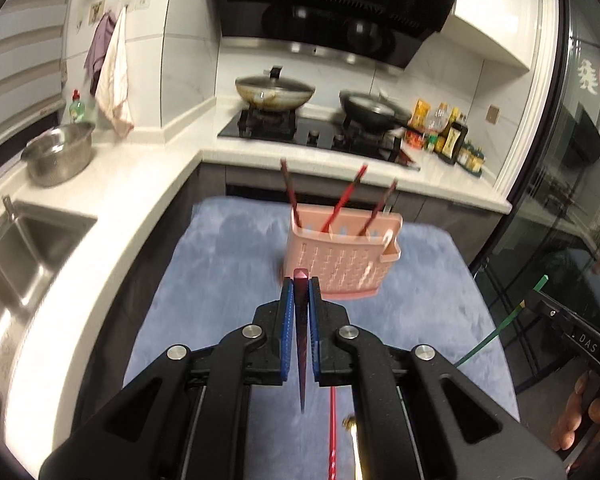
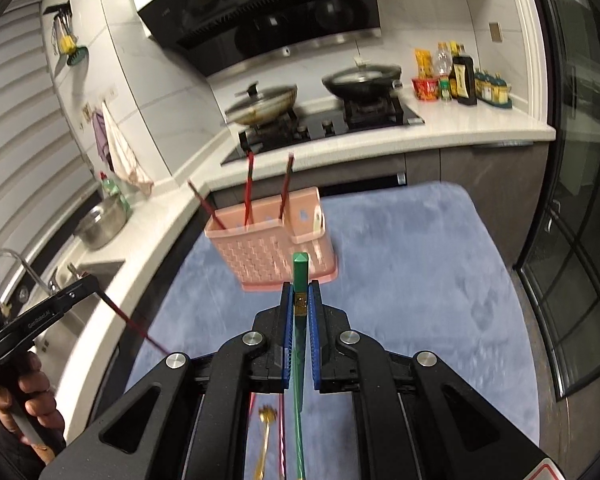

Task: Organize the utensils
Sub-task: 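Carry the green chopstick with the right tool while the left tool carries its chopstick, then open the left tool over the holder while the right tool releases the green chopstick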

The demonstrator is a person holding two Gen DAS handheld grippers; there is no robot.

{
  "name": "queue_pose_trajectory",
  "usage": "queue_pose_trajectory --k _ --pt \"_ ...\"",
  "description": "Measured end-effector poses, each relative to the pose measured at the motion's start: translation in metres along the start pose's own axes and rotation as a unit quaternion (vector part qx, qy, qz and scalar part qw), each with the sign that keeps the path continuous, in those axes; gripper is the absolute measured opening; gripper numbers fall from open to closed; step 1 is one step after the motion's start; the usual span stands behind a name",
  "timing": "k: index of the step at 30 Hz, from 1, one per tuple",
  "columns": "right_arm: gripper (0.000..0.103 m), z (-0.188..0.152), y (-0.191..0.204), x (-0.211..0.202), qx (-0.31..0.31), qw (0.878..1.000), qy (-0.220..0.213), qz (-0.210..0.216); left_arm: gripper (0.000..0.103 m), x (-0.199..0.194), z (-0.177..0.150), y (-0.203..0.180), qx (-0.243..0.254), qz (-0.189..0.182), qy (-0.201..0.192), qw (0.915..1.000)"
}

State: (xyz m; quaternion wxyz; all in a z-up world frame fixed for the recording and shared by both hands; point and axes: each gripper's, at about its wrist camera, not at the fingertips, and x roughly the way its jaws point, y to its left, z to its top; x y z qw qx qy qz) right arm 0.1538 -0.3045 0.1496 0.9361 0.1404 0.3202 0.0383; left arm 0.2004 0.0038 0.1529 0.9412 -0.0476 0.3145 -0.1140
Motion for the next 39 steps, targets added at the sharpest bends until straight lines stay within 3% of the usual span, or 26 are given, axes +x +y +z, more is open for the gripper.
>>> queue_pose_trajectory --k 12,18,28,39 --pt "0.007 0.099 0.022 0.013 0.001 0.995 -0.091 0.038 0.007 -0.008 0.102 -0.017 0.006 -0.022 -0.115 0.9931" --pt "0.007 0.137 0.036 0.041 -0.006 0.993 -0.115 0.039 0.007 0.017 0.14 -0.012 -0.011 -0.018 -0.146 0.9891" --pt "0.007 0.135 0.037 0.12 -0.002 0.997 -0.066 0.026 0.007 0.082 0.138 0.001 -0.029 -0.003 -0.106 0.994" --pt "0.007 0.107 0.03 0.166 0.003 1.0 -0.013 0.011 0.007 0.128 0.114 0.014 -0.046 0.01 -0.052 0.9976"
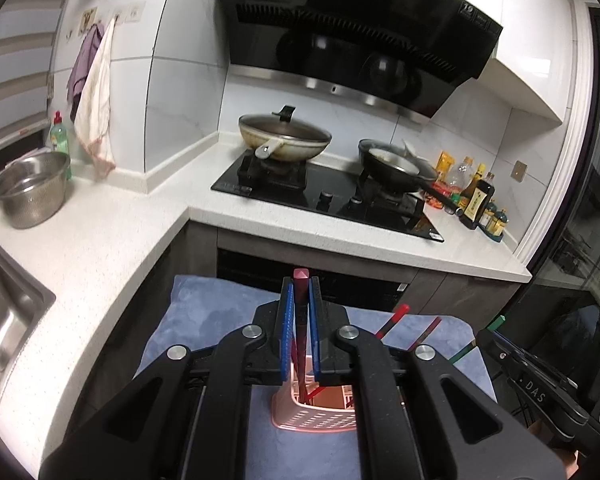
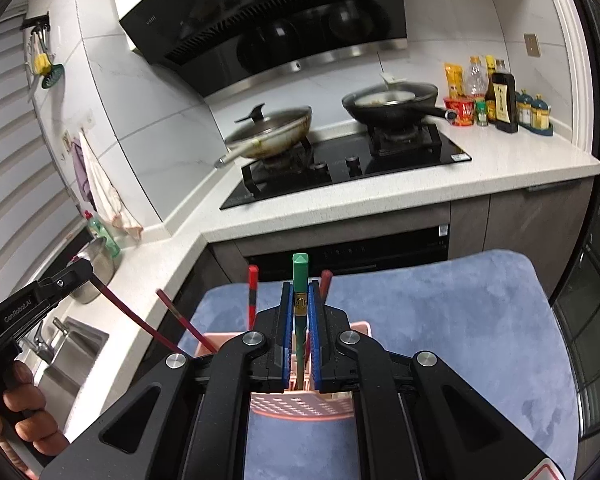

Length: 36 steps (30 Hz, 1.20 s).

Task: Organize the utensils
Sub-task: 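Open the left tool over the holder while the right tool releases the green chopstick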

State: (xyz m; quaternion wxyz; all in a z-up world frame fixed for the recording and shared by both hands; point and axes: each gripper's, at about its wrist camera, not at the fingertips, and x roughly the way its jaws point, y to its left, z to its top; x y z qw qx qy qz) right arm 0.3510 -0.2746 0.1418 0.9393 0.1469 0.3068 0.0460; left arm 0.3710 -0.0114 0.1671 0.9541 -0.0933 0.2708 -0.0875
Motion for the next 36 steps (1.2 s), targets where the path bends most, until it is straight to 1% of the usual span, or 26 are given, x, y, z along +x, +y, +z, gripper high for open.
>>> queue_pose_trajectory --k 4,8,9,10,11,13,18,25,30,36 --pt "0.007 -0.003 0.001 0.006 0.0 1.0 0.007 0.0 0.007 0.005 -0.004 0.003 -0.004 0.0 0.008 1.0" --pt "0.007 -0.005 0.0 0.008 0.001 1.0 0.012 -0.002 0.007 0.006 -0.006 0.002 -0.008 0.009 0.008 0.9999" --pt "0.009 -0.005 -0.001 0.006 0.002 1.0 0.01 -0.002 0.008 0.006 -0.007 0.002 -0.008 0.015 0.008 0.9998" --pt "0.013 -0.006 -0.001 0.005 0.002 1.0 0.007 -0.006 0.012 0.005 -0.008 0.001 -0.008 0.021 0.007 0.9997" --pt "0.017 -0.006 -0.002 0.004 0.005 1.0 0.006 -0.009 0.023 0.005 -0.008 0.002 -0.008 0.026 0.007 0.9996" --pt "0.019 -0.006 -0.004 0.002 0.01 1.0 0.003 -0.007 0.033 0.003 -0.009 0.004 -0.014 0.029 0.005 0.9995" --pt "0.02 -0.007 -0.007 -0.008 0.015 1.0 0.001 -0.005 0.033 -0.002 -0.012 0.007 -0.017 0.031 0.01 0.9993" --pt "0.02 -0.021 -0.002 -0.028 0.001 1.0 0.005 -0.003 0.033 -0.023 -0.023 0.007 -0.007 0.034 0.009 0.9994" --pt "0.02 -0.041 0.003 -0.046 -0.006 1.0 0.018 0.005 0.033 -0.039 -0.037 0.006 0.0 0.033 0.016 0.9993" --pt "0.021 -0.081 0.007 -0.071 -0.027 0.999 0.039 0.003 0.033 -0.059 -0.071 0.009 0.006 0.036 0.037 0.9987"
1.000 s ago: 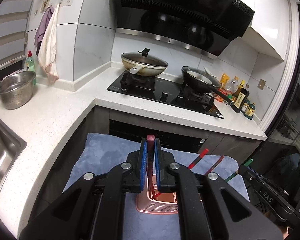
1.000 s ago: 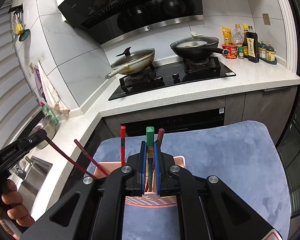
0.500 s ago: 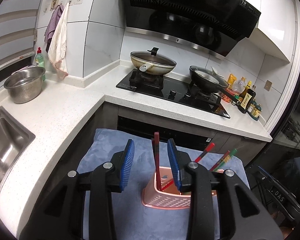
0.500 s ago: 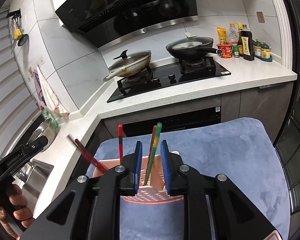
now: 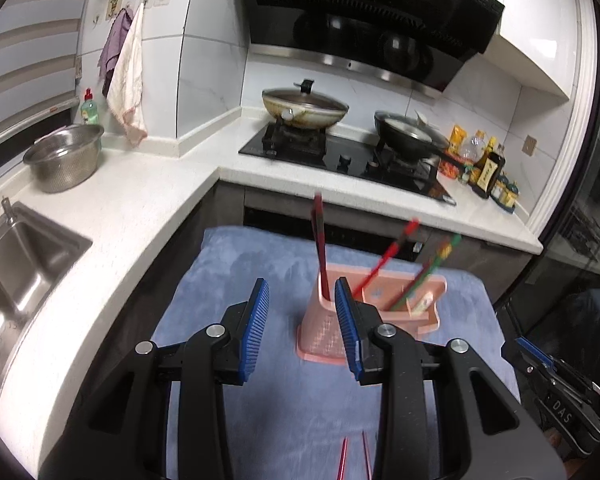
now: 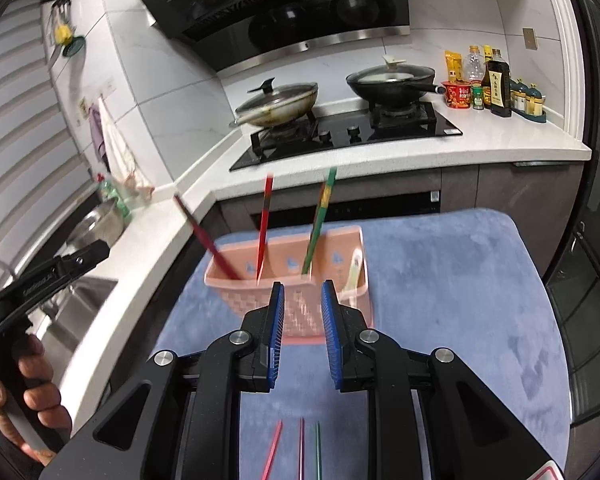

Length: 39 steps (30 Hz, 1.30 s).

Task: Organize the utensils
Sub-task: 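Open the left tool over the holder while the right tool releases the green chopstick, then grasp the other green chopstick with the right tool while the left grasps a red one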

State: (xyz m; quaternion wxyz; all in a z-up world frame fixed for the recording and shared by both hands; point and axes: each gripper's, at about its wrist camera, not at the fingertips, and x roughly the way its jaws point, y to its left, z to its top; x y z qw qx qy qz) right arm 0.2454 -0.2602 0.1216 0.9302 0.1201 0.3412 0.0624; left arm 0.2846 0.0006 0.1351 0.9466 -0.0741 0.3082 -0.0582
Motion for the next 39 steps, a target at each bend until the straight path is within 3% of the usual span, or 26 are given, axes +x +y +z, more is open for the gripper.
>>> queue_pose_trajectory --k 12,22,26,28,39 --pt "0.021 -0.125 -0.005 -0.02 -0.025 0.994 0.105 -0.025 0.033 -0.022 -0.113 0.0 0.042 -0.002 0.08 0.9959" --pt "0.021 -0.205 -0.015 -0.027 -0.028 0.984 0.17 -0.049 0.033 -0.028 -0.202 0.003 0.057 -0.014 0.165 0.9845" --pt "0.021 -0.227 -0.014 -0.027 -0.029 0.981 0.186 -0.05 0.034 -0.03 -0.227 0.002 0.059 -0.02 0.193 0.9792" --pt "0.021 -0.236 -0.013 -0.026 -0.028 0.979 0.194 -0.048 0.039 -0.031 -0.236 0.0 0.061 -0.022 0.202 0.9773" --pt "0.021 -0.253 -0.012 -0.023 -0.025 0.976 0.212 -0.04 0.047 -0.036 -0.271 -0.012 0.085 -0.038 0.24 0.9663"
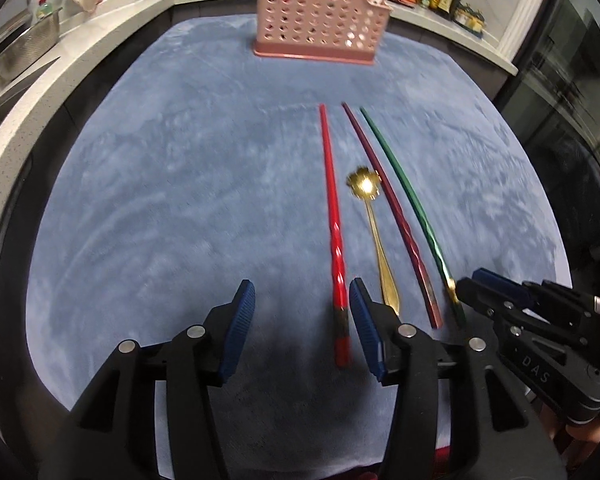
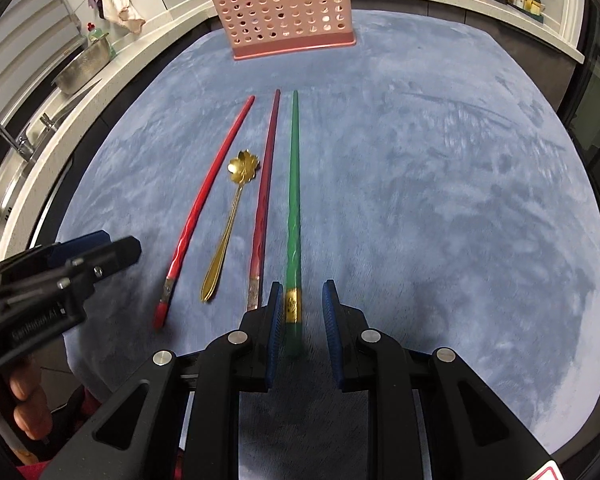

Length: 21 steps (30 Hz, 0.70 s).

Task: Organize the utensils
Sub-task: 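Grasp the other green chopstick with the right tool while the left grasps a red one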

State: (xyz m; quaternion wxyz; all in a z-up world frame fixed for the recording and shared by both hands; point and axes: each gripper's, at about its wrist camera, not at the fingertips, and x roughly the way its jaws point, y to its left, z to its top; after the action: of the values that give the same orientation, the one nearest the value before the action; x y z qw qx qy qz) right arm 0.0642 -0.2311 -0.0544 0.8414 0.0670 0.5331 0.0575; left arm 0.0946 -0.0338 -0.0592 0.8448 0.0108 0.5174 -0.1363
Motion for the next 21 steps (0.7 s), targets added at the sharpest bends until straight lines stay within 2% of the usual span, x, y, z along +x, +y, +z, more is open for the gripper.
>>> queue_pose_trajectory --k 13,21 --pt "0.021 -0.007 -0.001 0.01 0.008 1.0 0.016 0.005 0.047 0.017 -0.01 0.001 -0.013 -0.031 0.041 0.9986" --pt "0.021 -0.008 0.0 0.012 0.005 1.0 0.017 0.002 0.046 0.025 -0.013 -0.002 -0.006 -0.032 0.052 0.9981"
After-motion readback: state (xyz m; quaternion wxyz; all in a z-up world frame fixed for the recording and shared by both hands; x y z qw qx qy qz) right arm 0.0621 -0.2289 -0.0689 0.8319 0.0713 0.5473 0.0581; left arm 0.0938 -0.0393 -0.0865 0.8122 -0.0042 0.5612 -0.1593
